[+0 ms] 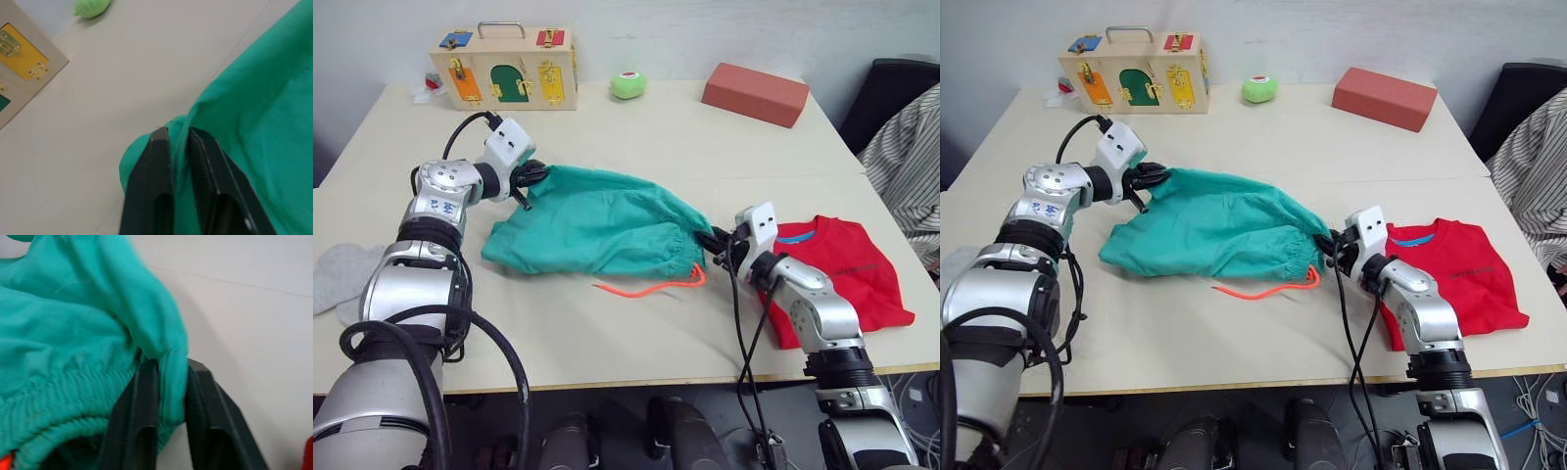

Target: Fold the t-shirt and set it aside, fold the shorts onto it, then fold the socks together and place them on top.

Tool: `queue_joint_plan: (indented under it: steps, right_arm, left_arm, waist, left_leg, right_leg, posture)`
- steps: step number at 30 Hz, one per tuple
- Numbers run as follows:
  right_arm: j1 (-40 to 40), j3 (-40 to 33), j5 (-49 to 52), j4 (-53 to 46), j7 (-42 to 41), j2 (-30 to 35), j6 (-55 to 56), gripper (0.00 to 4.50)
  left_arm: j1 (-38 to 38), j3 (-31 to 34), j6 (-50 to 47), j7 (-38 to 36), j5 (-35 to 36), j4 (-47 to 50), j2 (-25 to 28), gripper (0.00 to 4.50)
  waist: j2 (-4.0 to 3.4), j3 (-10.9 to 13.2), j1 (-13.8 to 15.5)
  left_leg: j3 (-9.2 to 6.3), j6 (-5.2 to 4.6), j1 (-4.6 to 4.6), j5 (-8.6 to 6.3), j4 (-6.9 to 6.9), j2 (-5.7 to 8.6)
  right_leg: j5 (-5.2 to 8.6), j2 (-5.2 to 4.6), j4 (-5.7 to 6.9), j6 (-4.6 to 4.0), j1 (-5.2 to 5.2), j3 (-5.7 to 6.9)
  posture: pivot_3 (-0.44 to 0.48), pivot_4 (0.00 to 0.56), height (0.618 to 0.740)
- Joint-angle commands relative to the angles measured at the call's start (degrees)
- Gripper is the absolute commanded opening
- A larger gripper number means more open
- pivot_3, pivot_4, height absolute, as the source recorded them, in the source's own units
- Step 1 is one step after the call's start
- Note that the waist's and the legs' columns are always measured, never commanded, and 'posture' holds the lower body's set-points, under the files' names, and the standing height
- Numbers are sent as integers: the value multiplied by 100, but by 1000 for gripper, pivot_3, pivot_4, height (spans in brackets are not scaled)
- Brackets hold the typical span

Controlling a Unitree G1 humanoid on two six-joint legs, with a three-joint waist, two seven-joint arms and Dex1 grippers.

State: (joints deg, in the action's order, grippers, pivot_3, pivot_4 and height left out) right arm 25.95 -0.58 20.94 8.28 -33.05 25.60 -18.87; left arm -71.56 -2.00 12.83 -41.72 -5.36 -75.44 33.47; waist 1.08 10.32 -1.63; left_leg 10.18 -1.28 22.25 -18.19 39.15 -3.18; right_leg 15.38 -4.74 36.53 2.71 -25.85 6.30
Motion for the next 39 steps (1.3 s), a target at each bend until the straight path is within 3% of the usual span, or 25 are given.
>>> queue_joint_plan:
  steps: [1,5,7,9,11,14,20,26,29,30,34,39]
  right_arm:
    - [-164,-444,-250,-337,31,321,583,2217]
    - [-454,-616,-507,-581,-344,947,1130,3629]
    - [-541,-503,-451,-857,-752,1082,1414,4368]
    - [-624,-201,-396,-1340,-1301,1177,1616,4500]
    - [-667,181,-601,-1644,-1657,1249,1776,4500]
    - [-617,905,-1108,-1951,-1552,1000,1575,4500]
    - [-149,1792,-2377,-1570,-992,494,1294,4500]
    - [220,1957,-3078,-984,-662,422,883,4500]
    - [299,1915,-3125,-857,-653,415,829,3614]
    - [314,1902,-3125,-821,-665,421,832,3259]
    - [325,1858,-3079,-731,-696,421,1005,1775]
    - [303,1901,-3030,-487,-911,581,2028,137]
  left_arm:
    - [56,485,250,83,348,182,242,1873]
    - [421,763,789,-348,515,517,724,3124]
    - [643,832,998,-979,689,776,853,3789]
    - [1106,889,1161,-2336,1129,1350,968,4369]
    - [1673,874,1048,-3584,1602,2073,1073,4439]
    - [2475,719,795,-4316,1792,2968,1282,4439]
    - [3075,474,1141,-4045,1408,3391,1266,4439]
    - [2655,-75,1795,-2897,365,2515,990,4439]
    - [2394,-221,1935,-2341,38,2005,940,4500]
    - [2338,-264,1963,-2174,-60,1863,933,4320]
    - [2235,-389,1904,-1922,-277,1496,954,3212]
    - [2818,-185,1398,-3041,413,1997,1063,1716]
  waist:
    - [0,0,1]
    - [0,0,-16]
    - [0,0,-13]
    - [0,0,-20]
    - [0,0,-23]
    - [0,0,-50]
    - [5,1,15]
    - [10,-3,26]
    - [13,-4,5]
    - [13,-4,3]
    - [13,-5,1]
    - [13,-5,-33]
  left_leg:
    - [1,0,1,0,0,0]
    - [6,3,-1,-2,-1,-1]
    - [10,5,-3,-2,-2,-6]
    - [15,9,-12,1,-2,-7]
    - [21,21,-19,1,-1,-21]
    - [31,29,-26,-1,2,-33]
    - [31,40,-21,-1,22,-38]
    - [22,31,-12,-5,35,-32]
    - [23,31,-11,-5,35,-37]
    - [23,31,-11,-5,35,-38]
    - [24,31,-14,-5,34,-38]
    - [34,33,-19,-5,34,-42]
  right_leg:
    - [0,0,0,0,0,0]
    - [0,1,-1,0,-2,-2]
    - [0,6,0,0,-3,-3]
    - [1,10,5,-1,-2,-7]
    - [5,23,16,-8,-1,-11]
    - [12,28,30,-20,-4,-16]
    - [20,25,38,-36,-19,-24]
    - [20,18,42,-36,-17,-22]
    - [20,21,43,-36,-20,-16]
    - [20,21,42,-37,-20,-14]
    - [20,21,45,-37,-20,-14]
    - [22,25,49,-40,-22,-16]
  posture:
    - [0,150,740]
    - [0,150,740]
    - [0,150,740]
    - [0,150,740]
    - [0,150,740]
    - [0,150,740]
    - [0,150,740]
    - [0,150,740]
    - [0,150,740]
    - [0,150,740]
    - [0,150,740]
    - [0,150,740]
